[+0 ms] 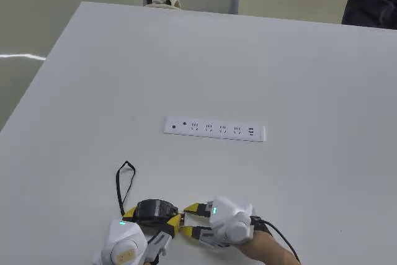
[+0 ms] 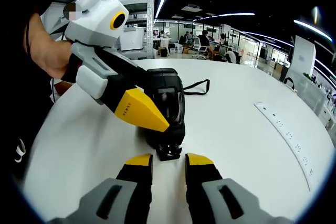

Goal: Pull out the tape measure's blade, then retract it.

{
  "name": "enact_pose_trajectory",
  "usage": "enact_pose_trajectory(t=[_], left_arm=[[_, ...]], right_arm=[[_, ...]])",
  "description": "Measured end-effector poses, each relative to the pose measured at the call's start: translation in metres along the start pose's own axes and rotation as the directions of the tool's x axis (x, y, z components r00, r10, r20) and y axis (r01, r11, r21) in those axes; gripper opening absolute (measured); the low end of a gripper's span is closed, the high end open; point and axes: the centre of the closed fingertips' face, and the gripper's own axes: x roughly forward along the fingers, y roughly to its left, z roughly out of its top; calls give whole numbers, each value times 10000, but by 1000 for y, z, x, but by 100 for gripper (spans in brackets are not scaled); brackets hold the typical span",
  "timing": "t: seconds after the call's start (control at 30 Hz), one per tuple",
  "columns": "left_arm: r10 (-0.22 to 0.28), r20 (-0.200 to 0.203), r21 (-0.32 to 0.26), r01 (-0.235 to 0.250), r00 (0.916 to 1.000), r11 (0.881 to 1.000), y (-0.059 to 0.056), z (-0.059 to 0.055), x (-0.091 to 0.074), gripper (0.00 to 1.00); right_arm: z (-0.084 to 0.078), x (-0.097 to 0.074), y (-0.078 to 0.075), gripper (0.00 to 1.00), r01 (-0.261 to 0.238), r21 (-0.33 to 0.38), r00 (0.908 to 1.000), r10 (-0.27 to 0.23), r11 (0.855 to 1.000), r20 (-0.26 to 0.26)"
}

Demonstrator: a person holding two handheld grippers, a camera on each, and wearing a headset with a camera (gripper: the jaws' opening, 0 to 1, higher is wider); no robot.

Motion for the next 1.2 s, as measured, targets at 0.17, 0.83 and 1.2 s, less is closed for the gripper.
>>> enact_pose_trajectory(t=[0.17, 0.83, 1.2], left_arm=[[-420, 33, 454, 418, 9991, 9981, 1, 8, -6, 61], [-2271, -1508, 3219, 2650, 9621, 9089, -9, -3, -62, 82], [-2393, -1825, 3652, 2917, 9537, 8840, 16, -13, -84, 93]], right_arm=[[1, -10, 2, 29, 307, 425, 9995, -311, 9986, 98], [3, -87, 25, 63, 2426, 2657, 9664, -2565, 9330, 185], [-25, -145, 48, 72, 3527, 3378, 9311, -3631, 8727, -340]])
